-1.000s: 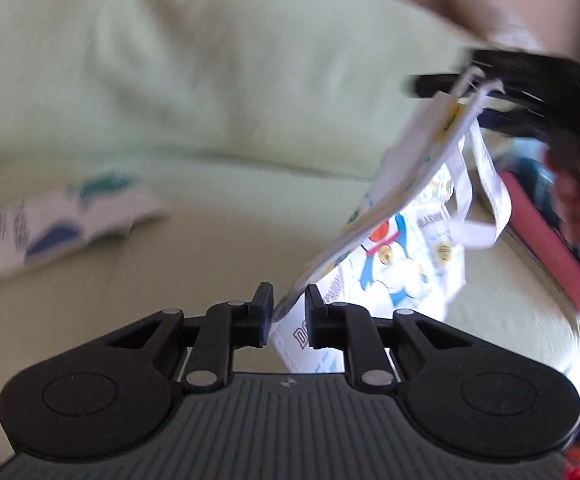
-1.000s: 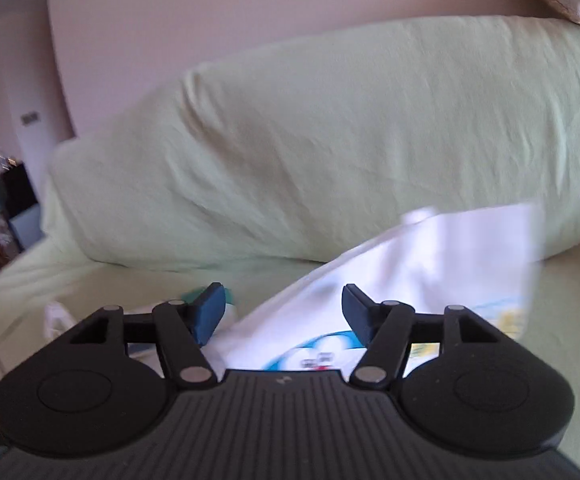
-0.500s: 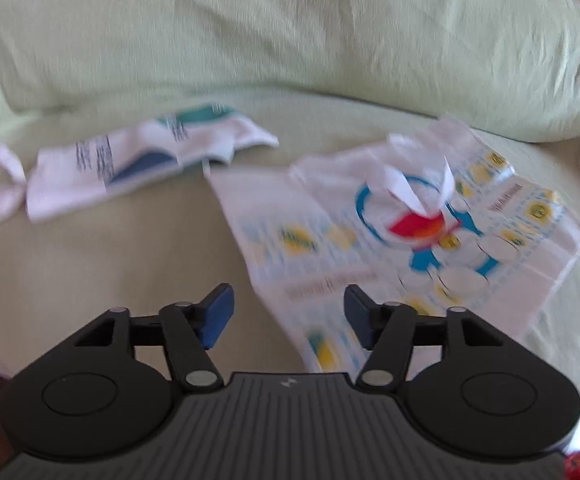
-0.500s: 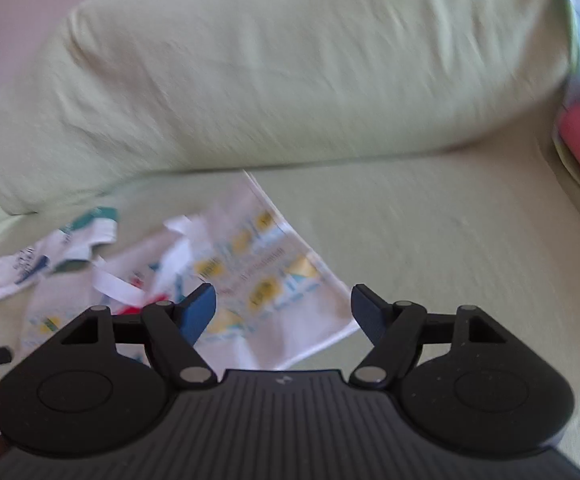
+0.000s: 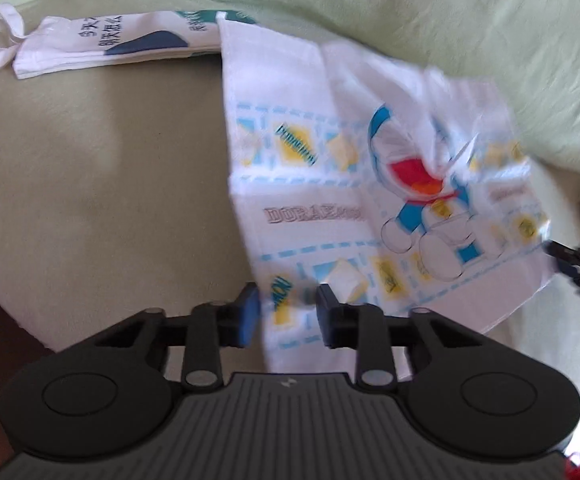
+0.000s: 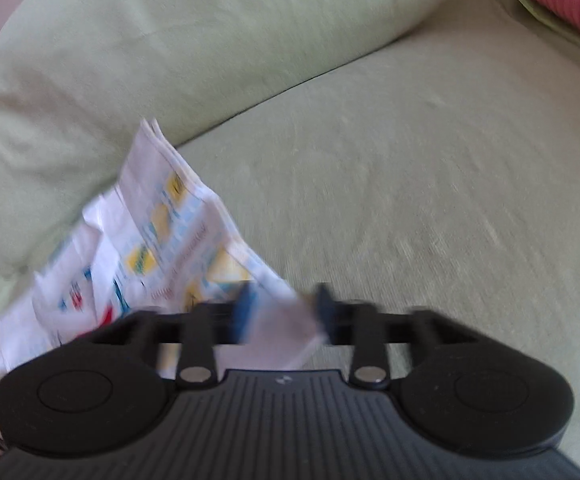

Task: Fold shopping bag

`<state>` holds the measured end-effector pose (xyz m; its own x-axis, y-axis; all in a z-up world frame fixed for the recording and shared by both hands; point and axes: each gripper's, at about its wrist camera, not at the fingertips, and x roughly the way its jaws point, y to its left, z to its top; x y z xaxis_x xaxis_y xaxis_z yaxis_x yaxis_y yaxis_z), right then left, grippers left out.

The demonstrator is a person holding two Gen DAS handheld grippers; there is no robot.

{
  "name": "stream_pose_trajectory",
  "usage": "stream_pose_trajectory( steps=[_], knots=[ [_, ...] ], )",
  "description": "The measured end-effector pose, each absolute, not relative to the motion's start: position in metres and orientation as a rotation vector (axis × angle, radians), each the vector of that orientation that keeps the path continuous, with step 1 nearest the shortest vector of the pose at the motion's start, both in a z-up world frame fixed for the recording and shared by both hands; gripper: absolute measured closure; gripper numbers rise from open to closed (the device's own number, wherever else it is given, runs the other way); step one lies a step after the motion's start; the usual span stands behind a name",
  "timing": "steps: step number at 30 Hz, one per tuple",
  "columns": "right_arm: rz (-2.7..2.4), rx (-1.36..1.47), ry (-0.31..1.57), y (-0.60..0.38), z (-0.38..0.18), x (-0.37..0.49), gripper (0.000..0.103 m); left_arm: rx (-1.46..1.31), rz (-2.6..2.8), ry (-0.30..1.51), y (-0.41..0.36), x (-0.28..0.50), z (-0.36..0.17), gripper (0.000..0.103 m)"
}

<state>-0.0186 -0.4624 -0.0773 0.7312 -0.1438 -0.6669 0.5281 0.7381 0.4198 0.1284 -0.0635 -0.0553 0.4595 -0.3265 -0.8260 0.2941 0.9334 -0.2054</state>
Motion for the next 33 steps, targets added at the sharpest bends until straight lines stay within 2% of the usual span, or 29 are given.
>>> stream_pose_trajectory(
  steps=[3,5,6,11,17,20,23,27,29,31,33],
  knots=[
    [-0.405,0.578,0.64,-0.448,-0.068,-0.043,0.095,0.013,-0.387,0.99,-0.068,0.131,-0.052,0.087],
    [-0.408,0.537,0.632,-0.438,-0.061,-0.06,0.096,0.053,-0.407,0.966,-0.075,0.13,-0.048,0.087],
    [-0.417,0.516,0.626,-0.434,-0.055,-0.07,0.103,0.083,-0.416,0.948,-0.08,0.129,-0.045,0.087],
    [-0.534,0.44,0.624,-0.43,-0.024,-0.127,0.103,0.259,-0.455,0.863,-0.125,0.125,-0.04,0.086],
    [-0.468,0.283,0.596,-0.405,-0.014,-0.114,0.092,0.373,-0.496,0.797,-0.173,0.135,-0.042,0.084],
    [-0.416,0.23,0.609,-0.391,-0.028,-0.081,0.077,0.449,-0.522,0.779,-0.198,0.136,-0.047,0.083],
    [-0.432,0.203,0.618,-0.397,-0.041,-0.068,0.077,0.51,-0.522,0.764,-0.212,0.133,-0.051,0.073],
    [-0.453,0.166,0.63,-0.404,-0.057,-0.051,0.077,0.432,-0.529,0.645,-0.196,0.114,-0.013,0.074],
    [-0.463,0.147,0.637,-0.408,-0.066,-0.043,0.076,0.429,-0.578,0.56,-0.196,0.103,0.0,0.07],
    [-0.473,0.128,0.643,-0.412,-0.074,-0.034,0.076,0.463,-0.67,0.531,-0.209,0.101,-0.006,0.065],
    [-0.478,0.123,0.653,-0.418,-0.079,-0.028,0.076,0.465,-0.735,0.565,-0.223,0.109,-0.024,0.065]
  ],
)
